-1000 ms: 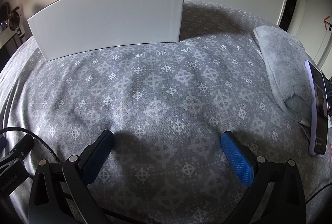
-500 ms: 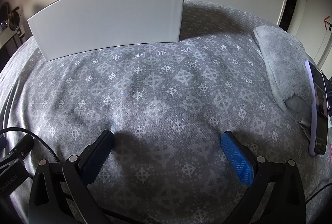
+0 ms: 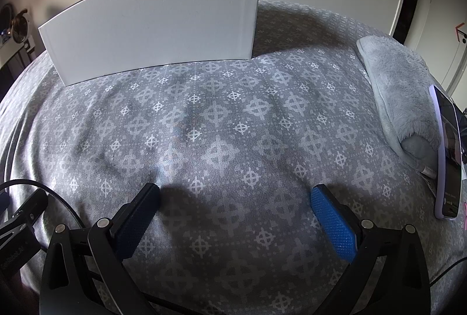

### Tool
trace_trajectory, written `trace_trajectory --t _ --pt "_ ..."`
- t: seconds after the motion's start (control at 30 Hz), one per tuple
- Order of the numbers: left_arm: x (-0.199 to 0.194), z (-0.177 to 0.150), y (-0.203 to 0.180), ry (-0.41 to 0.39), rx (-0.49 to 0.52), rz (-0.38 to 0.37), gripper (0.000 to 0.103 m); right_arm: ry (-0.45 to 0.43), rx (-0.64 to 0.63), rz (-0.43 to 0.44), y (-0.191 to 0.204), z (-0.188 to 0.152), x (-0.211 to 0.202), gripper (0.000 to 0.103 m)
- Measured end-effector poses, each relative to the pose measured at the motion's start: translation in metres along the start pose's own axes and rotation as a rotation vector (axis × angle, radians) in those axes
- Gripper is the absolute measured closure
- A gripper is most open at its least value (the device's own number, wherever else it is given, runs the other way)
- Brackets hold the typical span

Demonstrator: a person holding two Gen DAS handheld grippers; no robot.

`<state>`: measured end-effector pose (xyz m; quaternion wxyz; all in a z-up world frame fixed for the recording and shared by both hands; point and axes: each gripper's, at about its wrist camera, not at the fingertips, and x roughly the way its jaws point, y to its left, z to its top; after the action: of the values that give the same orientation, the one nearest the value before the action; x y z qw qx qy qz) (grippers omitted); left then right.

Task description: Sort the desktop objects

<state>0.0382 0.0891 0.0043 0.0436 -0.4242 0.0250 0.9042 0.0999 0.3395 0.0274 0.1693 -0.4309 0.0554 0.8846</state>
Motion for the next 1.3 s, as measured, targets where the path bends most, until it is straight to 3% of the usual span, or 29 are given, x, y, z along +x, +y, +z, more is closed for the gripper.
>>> trace_trajectory --t 0.2,0.43,1.3 --pt "-0.004 -0.001 -0.005 -0.006 0.028 0.012 0.0 0.0 0.0 0.0 0.0 0.0 0.0 0.0" --pt "-0.022 -0.02 -0.006 -0.015 0.035 -0.044 0.0 0.0 0.0 0.0 0.0 0.0 0.0 0.0" --pt "-0.024 -0.025 -0.012 -0.011 0.054 -0.027 0.0 0.0 -0.001 -0.001 0.0 0.001 0.0 0.0"
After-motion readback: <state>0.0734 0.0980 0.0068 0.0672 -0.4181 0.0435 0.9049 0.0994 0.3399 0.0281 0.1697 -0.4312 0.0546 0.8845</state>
